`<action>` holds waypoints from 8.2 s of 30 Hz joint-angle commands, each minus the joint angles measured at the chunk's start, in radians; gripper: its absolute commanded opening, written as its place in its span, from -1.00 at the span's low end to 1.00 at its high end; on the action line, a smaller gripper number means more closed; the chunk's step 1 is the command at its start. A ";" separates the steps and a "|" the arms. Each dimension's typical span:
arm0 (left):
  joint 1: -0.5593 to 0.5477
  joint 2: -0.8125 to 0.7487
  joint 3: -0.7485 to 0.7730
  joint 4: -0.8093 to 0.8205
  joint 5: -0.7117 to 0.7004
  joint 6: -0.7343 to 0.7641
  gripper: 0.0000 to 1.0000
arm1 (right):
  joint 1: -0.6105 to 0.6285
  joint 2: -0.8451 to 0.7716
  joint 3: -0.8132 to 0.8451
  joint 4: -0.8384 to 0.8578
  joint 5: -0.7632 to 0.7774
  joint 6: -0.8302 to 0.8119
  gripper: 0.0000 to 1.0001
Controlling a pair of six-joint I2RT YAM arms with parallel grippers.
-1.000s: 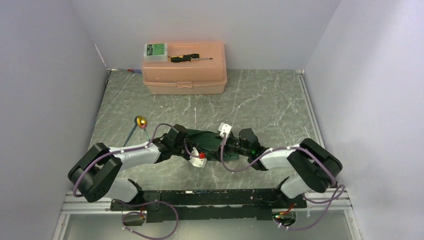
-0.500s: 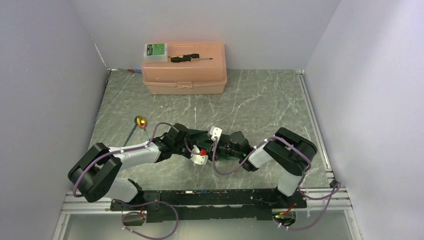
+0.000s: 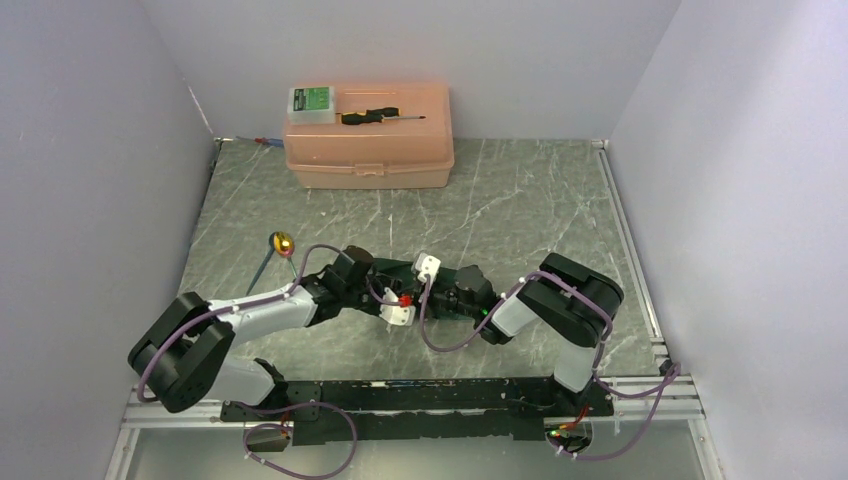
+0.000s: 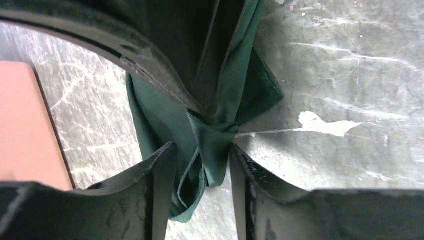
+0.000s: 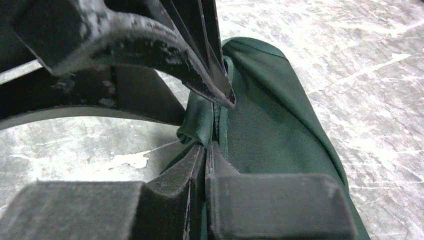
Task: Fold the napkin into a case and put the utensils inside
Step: Fold the 2/3-rectangle-folded napkin at the center of the board, then pick up the top corner of the smaller rectangle folded napkin from the center of the board, then place the smaller rectangle folded napkin at the center of the board.
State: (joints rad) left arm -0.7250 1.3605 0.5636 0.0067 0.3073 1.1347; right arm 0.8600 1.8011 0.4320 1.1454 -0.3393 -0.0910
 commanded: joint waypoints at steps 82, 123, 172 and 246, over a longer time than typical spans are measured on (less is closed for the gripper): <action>0.018 -0.046 0.057 0.023 -0.049 -0.241 -0.55 | -0.021 0.011 0.037 -0.040 0.073 0.291 -1.00; 0.088 0.165 0.155 0.119 -0.089 -0.347 -0.71 | -0.107 -0.015 0.139 -0.288 -0.083 0.567 -1.00; 0.111 0.179 0.133 0.134 -0.111 -0.412 -0.26 | -0.167 0.033 0.272 -0.731 -0.160 0.643 -1.00; 0.099 0.078 0.110 0.165 -0.059 -0.492 -0.95 | -0.213 0.041 0.394 -1.013 -0.093 0.726 -1.00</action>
State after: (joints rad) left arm -0.6216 1.4811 0.6422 0.1452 0.2462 0.6712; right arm 0.6449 1.8290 0.8021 0.2749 -0.5045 0.6724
